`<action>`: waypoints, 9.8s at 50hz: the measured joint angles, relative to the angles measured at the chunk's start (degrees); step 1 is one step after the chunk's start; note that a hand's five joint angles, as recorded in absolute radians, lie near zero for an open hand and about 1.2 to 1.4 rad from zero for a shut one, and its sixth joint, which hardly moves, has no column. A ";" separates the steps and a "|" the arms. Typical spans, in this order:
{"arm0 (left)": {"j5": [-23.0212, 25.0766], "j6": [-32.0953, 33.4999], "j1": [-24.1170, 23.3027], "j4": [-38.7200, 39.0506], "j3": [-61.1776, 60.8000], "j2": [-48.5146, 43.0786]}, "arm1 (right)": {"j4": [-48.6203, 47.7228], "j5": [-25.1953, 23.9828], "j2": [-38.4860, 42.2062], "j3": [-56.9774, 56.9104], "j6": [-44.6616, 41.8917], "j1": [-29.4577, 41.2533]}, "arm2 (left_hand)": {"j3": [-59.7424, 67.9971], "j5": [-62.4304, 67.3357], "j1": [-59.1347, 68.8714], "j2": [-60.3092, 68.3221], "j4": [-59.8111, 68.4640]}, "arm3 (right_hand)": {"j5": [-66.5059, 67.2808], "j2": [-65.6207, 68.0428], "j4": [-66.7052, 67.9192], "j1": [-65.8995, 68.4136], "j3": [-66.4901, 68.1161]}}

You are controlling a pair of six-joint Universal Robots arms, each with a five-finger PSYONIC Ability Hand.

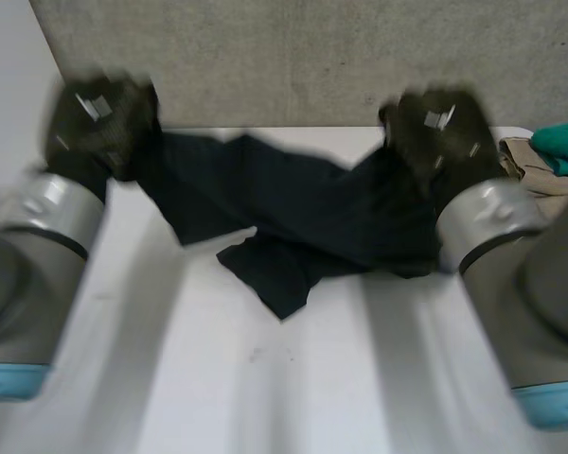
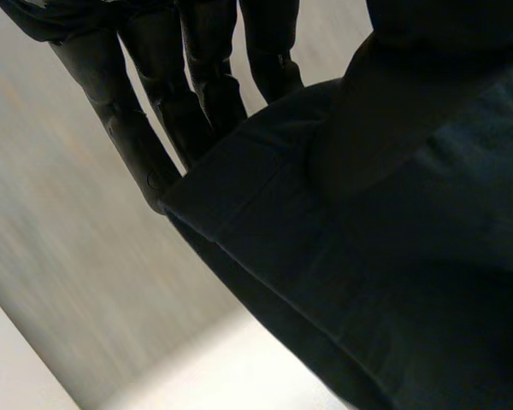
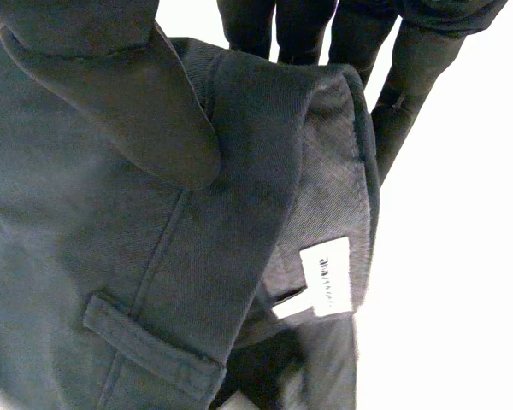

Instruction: Fold the laundry.

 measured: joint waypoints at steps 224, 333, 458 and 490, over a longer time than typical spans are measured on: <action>-0.69 11.11 -6.04 -0.77 10.17 -30.20 | -2.02 -15.88 23.97 5.77 -4.60 -19.07 | -55.87 -53.87 -55.67 -56.81 -57.08 | -4.63 -0.92 -2.15 -8.75 -2.28; -9.83 2.50 -16.49 -24.31 28.54 -38.25 | 13.07 -26.77 31.23 -18.30 -8.99 -10.48 | -55.87 -53.88 -56.01 -57.14 -57.08 | -52.99 -57.54 -55.89 -54.87 -55.77; 24.08 -8.99 -13.92 -17.41 16.94 -6.65 | -33.04 -48.39 39.67 -29.90 17.48 -57.89 | -55.87 -53.89 -56.05 -57.14 -57.08 | -2.60 -1.92 0.69 -7.03 -3.35; 23.97 -9.18 -16.01 -17.40 15.57 -4.92 | -19.22 -32.85 18.28 -10.03 10.88 -65.28 | -55.87 -53.89 -56.05 -57.14 -57.08 | -52.95 -54.36 -55.82 -50.66 -55.70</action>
